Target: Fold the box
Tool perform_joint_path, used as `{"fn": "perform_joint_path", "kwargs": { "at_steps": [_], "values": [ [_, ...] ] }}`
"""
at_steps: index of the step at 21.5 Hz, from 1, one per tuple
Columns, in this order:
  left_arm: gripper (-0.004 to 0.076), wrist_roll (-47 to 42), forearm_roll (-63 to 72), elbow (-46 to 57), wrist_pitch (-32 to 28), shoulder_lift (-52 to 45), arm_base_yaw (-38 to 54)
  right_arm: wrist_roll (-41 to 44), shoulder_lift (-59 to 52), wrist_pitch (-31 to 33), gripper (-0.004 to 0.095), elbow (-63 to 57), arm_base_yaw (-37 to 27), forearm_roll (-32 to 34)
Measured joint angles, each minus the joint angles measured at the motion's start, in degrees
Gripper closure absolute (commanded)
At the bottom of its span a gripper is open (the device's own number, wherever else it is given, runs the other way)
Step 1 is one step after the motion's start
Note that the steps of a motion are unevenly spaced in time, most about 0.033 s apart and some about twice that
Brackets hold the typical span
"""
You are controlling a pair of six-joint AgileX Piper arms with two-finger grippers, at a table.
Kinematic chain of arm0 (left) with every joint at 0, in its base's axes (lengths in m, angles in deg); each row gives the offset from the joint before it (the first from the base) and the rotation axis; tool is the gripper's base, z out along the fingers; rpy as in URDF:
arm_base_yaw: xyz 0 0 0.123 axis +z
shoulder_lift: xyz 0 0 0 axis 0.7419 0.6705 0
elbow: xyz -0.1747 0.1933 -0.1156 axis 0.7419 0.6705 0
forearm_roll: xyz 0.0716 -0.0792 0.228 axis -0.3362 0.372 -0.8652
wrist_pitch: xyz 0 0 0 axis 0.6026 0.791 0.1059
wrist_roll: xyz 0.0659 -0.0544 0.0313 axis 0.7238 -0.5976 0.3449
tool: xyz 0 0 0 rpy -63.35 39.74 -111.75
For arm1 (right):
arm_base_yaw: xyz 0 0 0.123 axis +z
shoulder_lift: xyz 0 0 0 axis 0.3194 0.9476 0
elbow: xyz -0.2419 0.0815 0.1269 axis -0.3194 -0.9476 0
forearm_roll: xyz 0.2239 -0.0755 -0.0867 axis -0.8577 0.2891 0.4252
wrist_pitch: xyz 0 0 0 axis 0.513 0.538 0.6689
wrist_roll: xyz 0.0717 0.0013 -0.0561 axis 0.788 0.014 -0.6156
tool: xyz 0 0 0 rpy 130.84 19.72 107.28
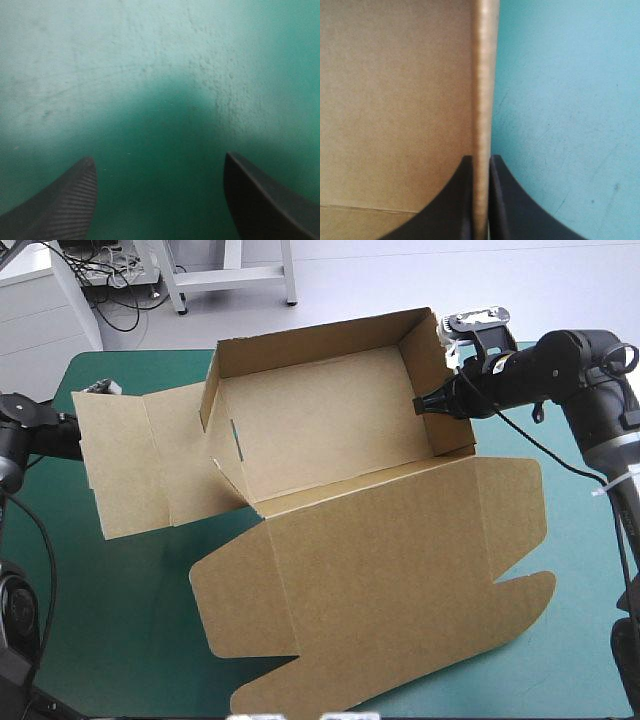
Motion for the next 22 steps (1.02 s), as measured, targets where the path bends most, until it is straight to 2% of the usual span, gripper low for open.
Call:
{"fn": "perform_joint_path", "kwargs": {
  "at_steps": [6,13,22],
  "values": [
    [0.0219,-0.6,5.6,0.0,0.4,0.0,-3.5,1.4,2.4,-3.8,0.0912,0.0,0.0,0.4],
    [0.0219,2.0,21.5,0.0,0.1,-3.1,-5.8,4.7,4.8,-5.9,0.0912,0.4,-0.1,5.1],
    [0.0219,2.2,23.6,0.0,0.2,-3.1,-11.6,5.4,6.6,-5.7,0.0912,0.4,-0.1,6.8]
  ]
}}
